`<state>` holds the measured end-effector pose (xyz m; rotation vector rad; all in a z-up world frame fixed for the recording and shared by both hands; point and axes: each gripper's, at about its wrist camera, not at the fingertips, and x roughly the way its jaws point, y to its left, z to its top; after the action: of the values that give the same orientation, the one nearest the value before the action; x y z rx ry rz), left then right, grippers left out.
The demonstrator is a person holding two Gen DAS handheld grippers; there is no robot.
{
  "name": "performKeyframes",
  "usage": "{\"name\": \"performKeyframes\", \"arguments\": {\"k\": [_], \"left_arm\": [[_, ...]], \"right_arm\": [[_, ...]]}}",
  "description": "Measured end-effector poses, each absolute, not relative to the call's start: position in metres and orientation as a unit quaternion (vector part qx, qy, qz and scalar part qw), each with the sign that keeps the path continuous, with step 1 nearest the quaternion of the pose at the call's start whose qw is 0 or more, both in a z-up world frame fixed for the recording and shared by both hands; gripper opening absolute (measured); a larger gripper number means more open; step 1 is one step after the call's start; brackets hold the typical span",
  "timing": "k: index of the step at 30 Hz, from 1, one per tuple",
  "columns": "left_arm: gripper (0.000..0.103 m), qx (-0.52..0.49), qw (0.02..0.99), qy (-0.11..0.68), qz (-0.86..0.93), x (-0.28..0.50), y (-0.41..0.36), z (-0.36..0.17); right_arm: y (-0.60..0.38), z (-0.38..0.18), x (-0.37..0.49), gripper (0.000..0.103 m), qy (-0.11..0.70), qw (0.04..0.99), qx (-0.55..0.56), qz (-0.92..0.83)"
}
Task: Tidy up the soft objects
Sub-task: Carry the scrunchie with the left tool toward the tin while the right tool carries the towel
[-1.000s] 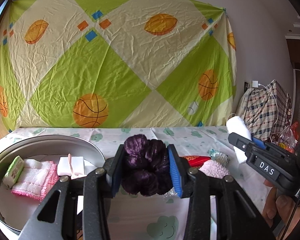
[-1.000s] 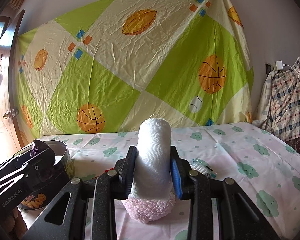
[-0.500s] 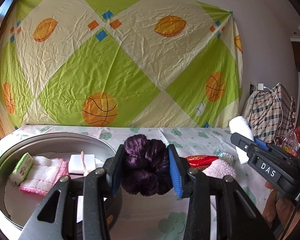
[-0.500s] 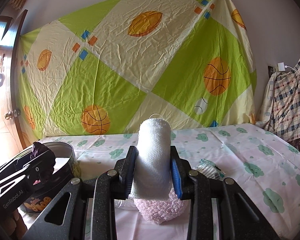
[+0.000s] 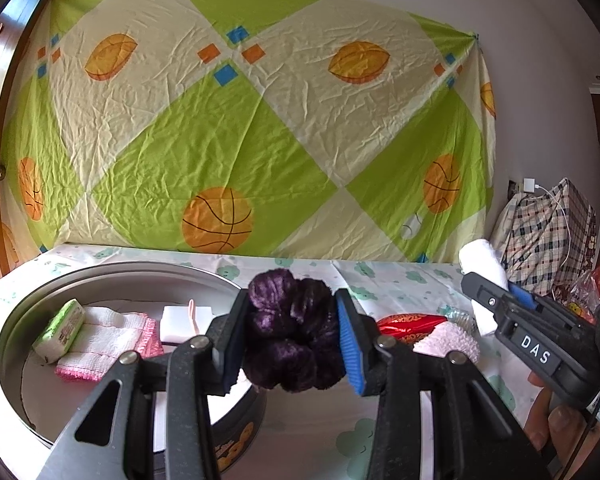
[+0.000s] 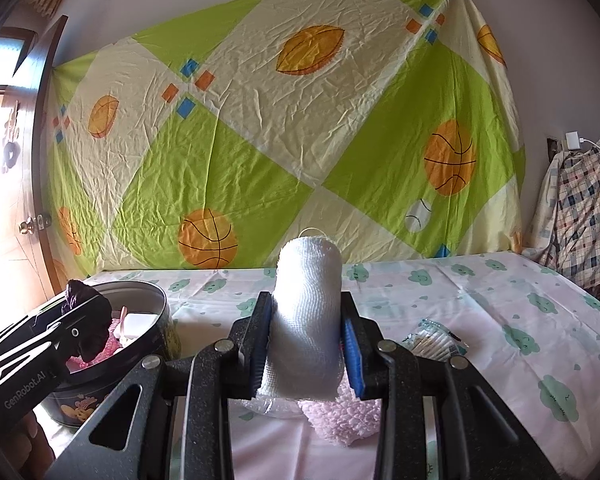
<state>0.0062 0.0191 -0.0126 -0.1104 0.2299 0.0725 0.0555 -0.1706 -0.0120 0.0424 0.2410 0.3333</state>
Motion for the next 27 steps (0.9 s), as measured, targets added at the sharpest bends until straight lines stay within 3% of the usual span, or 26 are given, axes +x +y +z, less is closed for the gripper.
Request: {"name": "performKeyframes", "arguments": {"k": [27], "left_arm": [[0.04, -0.08, 0.987, 0.114, 0.075, -0.007, 0.062, -0.014]], "right_arm": [[-0.118, -0.013, 0.042, 0.035, 0.115, 0.968, -0.005, 0.222]]}}
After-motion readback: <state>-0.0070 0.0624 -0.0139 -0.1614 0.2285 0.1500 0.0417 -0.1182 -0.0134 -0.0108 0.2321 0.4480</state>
